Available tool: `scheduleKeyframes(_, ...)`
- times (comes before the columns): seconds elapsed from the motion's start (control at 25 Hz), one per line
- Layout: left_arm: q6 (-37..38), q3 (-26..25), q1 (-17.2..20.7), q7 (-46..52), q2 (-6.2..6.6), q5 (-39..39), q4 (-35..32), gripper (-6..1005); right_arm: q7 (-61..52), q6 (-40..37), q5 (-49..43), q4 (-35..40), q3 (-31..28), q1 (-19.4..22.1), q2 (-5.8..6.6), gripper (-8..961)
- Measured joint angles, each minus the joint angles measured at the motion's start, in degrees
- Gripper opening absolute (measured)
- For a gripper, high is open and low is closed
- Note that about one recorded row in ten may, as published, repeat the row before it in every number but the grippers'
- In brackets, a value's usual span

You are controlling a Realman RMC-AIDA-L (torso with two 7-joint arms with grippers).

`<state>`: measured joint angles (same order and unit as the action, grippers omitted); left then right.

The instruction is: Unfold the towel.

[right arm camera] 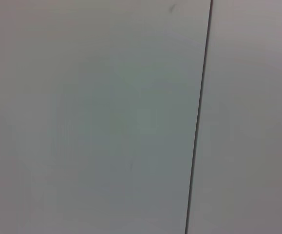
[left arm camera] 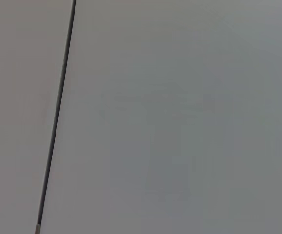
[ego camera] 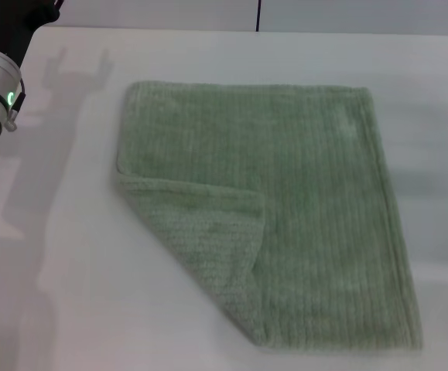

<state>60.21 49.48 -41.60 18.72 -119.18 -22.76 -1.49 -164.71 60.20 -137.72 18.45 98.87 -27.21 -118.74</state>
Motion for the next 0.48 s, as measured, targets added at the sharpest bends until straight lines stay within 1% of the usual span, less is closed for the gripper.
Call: scheduleKeyframes(0.48, 0.00, 0.08, -0.77, 0.00, 0.00, -0.01, -0.31, 798, 0.00, 0.18, 0.00, 0.53, 1.35, -0.12, -0.03, 726)
